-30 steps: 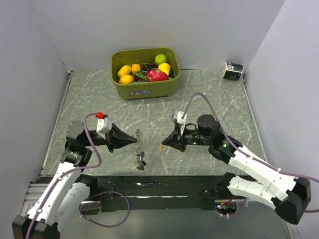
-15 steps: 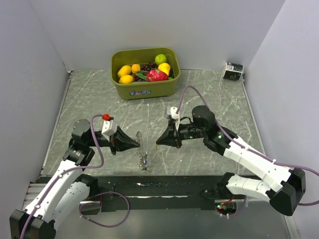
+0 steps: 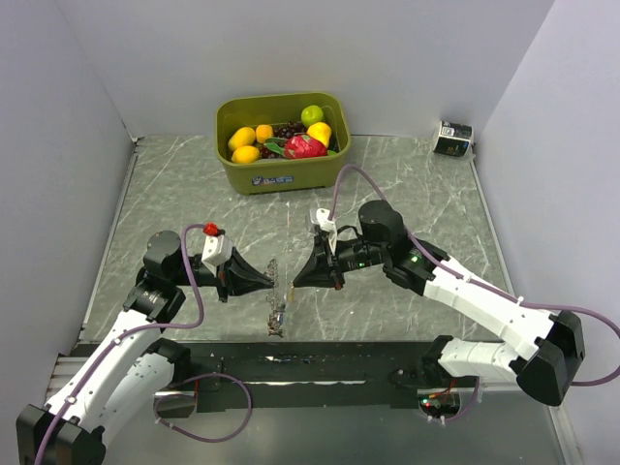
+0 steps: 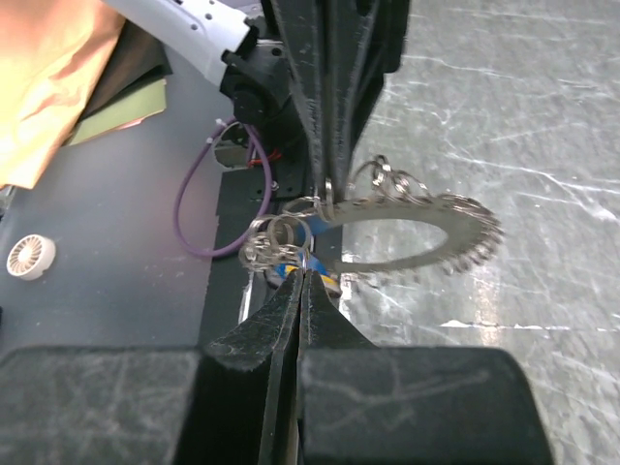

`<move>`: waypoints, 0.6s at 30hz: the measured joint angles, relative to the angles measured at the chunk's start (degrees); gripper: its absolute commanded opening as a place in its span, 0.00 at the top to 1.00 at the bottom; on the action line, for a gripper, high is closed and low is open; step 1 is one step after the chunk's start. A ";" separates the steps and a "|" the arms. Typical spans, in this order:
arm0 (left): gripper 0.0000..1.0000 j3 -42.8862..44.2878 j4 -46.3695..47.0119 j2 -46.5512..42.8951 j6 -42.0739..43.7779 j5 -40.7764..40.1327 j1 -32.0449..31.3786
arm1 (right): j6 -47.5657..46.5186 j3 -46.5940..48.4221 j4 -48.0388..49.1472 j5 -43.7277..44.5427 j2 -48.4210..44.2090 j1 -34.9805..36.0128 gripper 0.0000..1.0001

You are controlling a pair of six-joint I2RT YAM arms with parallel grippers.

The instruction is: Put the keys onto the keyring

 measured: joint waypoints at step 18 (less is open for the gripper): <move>0.99 0.22 -1.95 0.22 1.33 -1.68 -0.04 | 1.05 2.71 0.48 -1.64 4.46 2.38 1.00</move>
